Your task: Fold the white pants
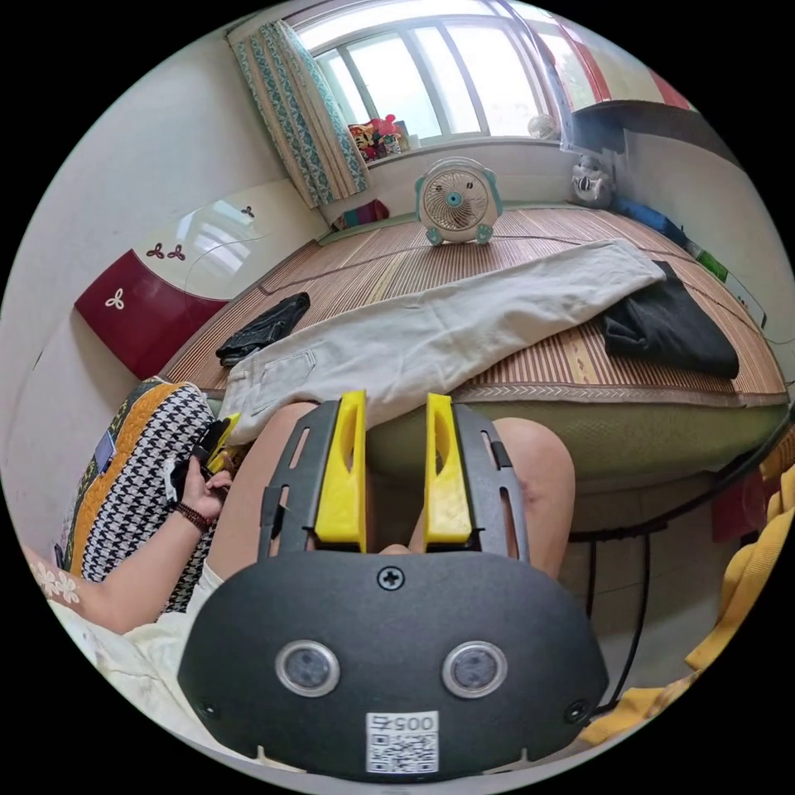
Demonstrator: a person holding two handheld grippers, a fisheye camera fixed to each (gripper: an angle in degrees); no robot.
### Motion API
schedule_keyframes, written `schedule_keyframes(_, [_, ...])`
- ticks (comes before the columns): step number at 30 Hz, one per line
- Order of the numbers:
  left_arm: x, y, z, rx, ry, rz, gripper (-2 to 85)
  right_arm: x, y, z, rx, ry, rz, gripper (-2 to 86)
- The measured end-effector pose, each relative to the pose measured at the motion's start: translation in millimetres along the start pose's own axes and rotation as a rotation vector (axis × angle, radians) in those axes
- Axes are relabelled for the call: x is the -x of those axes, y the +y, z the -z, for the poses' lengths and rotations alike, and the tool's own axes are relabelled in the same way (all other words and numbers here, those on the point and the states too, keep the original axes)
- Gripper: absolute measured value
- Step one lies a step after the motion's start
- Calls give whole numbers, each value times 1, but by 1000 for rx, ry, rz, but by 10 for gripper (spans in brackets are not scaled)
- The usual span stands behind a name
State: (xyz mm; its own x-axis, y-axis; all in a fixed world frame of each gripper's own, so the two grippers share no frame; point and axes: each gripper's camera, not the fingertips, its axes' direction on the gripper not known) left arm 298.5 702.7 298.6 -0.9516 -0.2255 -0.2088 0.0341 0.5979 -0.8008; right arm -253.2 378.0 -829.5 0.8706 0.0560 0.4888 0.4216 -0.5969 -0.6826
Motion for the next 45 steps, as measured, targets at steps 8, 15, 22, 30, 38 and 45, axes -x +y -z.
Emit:
schedule_keyframes(8, [-128,0,9,37,-71,-376,87,13,4,5,-18,52,21,84])
schedule_keyframes(15, [-248,-30,-7,4,-20,-582,81,26,6,18,-36,96,52,82])
schedule_keyframes(22, [-311,-90,28,-179,-106,-666,80,24,0,26,-63,111,29,76])
schedule_keyframes(30, [-260,-117,21,-257,-734,-390,97,38,-6,-4,-5,87,35,83])
schedule_keyframes(38, [-225,-33,-5,-400,-825,-472,57,20,-14,-14,39,164,10,84])
schedule_keyframes(45, [-243,29,-139,-65,-658,-741,70,-12,-40,-36,51,225,-63,88])
